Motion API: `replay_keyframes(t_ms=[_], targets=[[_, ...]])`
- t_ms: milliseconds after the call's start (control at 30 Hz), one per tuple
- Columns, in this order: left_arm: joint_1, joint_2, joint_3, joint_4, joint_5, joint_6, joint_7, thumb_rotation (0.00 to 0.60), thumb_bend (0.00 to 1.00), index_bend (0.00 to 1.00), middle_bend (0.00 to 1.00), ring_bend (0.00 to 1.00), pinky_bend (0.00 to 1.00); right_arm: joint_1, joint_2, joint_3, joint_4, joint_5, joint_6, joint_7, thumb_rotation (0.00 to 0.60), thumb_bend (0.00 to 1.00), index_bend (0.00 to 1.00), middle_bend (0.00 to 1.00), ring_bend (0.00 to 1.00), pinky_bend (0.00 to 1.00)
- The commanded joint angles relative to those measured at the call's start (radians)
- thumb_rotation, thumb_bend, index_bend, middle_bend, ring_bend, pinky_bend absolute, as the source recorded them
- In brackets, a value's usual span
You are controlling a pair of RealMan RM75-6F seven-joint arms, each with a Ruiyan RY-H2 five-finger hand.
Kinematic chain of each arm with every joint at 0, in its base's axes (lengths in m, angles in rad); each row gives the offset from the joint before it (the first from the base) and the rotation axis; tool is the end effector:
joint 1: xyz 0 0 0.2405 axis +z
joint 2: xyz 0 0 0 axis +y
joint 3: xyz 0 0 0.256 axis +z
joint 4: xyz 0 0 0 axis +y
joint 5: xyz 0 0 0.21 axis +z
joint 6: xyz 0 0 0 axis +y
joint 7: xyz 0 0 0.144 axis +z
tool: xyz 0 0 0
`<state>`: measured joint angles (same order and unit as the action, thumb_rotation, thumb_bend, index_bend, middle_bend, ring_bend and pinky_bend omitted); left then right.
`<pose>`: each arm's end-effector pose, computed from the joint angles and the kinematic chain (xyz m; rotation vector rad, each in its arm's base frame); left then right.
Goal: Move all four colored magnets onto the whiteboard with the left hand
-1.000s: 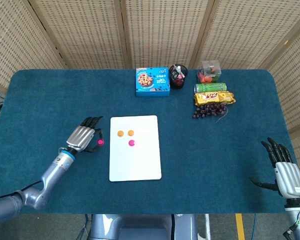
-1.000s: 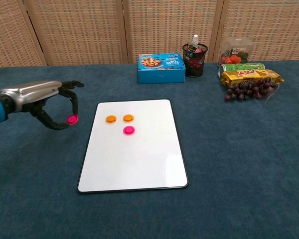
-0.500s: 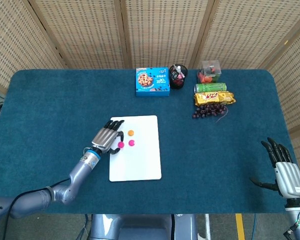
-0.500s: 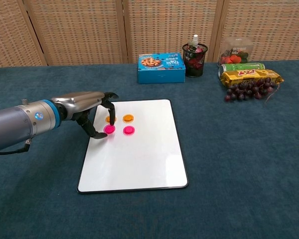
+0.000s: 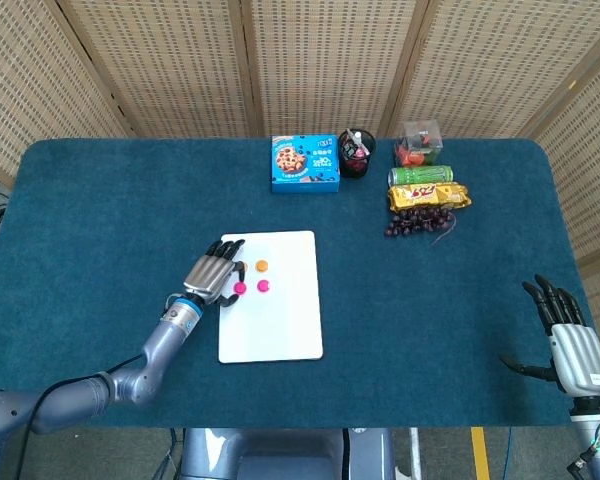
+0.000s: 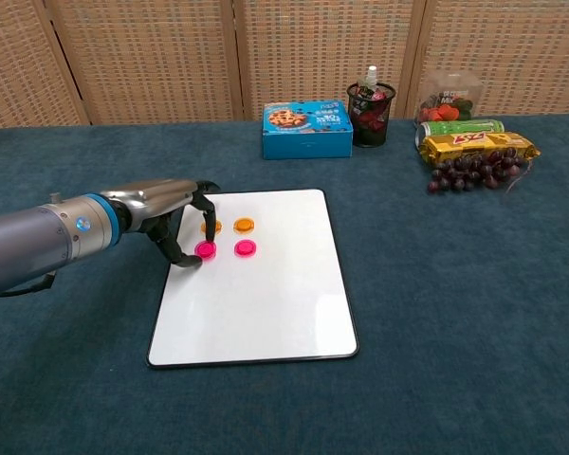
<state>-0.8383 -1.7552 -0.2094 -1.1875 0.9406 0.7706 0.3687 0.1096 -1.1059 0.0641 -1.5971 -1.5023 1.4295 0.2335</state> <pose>-0.1508 0.3696 -0.0796 -1.8986 -1.0855 -0.7629 -0.3120 -0.1920 0.1595 1.3418 -1.0784 1.0555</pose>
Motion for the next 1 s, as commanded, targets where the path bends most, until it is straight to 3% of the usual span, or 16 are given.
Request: replay_keyframes(t_ms=[33, 1000], targets=[[-0.007, -0.009, 0.0, 0.012, -0.002, 0.001, -0.001, 0.6, 0.34, 0.52, 0.0, 0.0, 0.0, 0.0, 0.0, 0.0, 0.0, 0.0, 0.0, 0.0, 0.6, 0.16, 0.0, 0.0, 0.0, 0.0], [-0.029, -0.017, 0.019, 0.025, -0.074, 0.005, 0.048, 0.6, 0.33, 0.52, 0.0, 0.0, 0.0, 0.0, 0.001, 0.0, 0.001, -0.001, 0.001, 0.007, 0.6, 0.16, 0.0, 0.0, 0.0, 0.0]])
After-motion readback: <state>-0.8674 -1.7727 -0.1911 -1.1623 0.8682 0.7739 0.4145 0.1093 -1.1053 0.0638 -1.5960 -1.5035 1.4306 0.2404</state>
